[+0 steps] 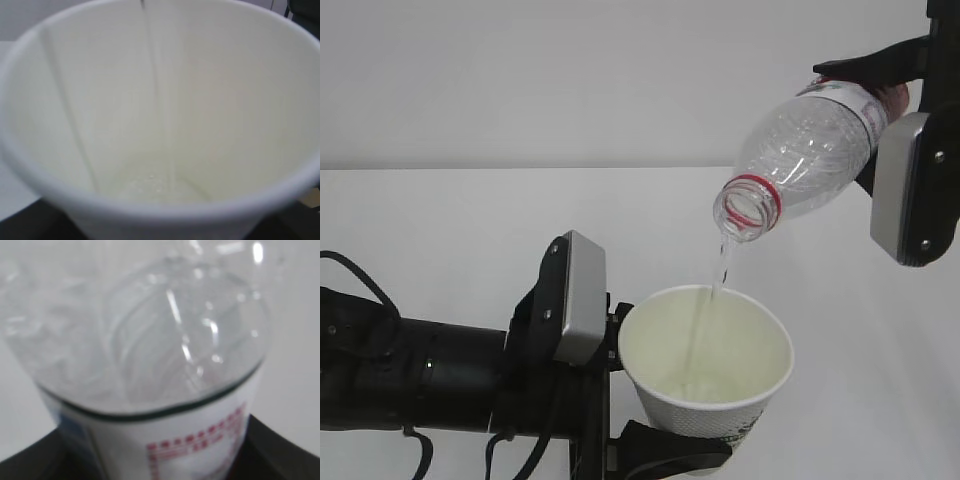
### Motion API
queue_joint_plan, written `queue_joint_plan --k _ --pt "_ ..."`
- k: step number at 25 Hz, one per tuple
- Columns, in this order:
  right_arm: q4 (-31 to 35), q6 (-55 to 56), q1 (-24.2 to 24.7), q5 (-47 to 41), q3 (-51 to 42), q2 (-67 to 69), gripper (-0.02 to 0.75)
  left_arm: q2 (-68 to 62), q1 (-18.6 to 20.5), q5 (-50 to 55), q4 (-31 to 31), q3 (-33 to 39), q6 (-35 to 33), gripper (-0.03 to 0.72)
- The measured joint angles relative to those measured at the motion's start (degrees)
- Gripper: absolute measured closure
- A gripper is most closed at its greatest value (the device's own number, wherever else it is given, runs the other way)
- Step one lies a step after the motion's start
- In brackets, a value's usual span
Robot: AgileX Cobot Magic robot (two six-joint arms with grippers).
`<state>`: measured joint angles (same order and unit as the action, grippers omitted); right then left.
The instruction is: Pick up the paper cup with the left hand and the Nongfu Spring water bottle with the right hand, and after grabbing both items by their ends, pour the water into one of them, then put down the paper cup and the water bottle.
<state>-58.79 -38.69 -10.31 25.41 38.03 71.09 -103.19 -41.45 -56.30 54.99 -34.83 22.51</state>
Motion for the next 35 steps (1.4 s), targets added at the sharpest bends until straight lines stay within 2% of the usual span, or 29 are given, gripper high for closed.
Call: queue_joint_plan --k 35 --pt "0.00 -1.44 0.00 0.34 0.02 0.00 0.253 0.00 0.00 0.21 0.17 0.00 0.00 0.145"
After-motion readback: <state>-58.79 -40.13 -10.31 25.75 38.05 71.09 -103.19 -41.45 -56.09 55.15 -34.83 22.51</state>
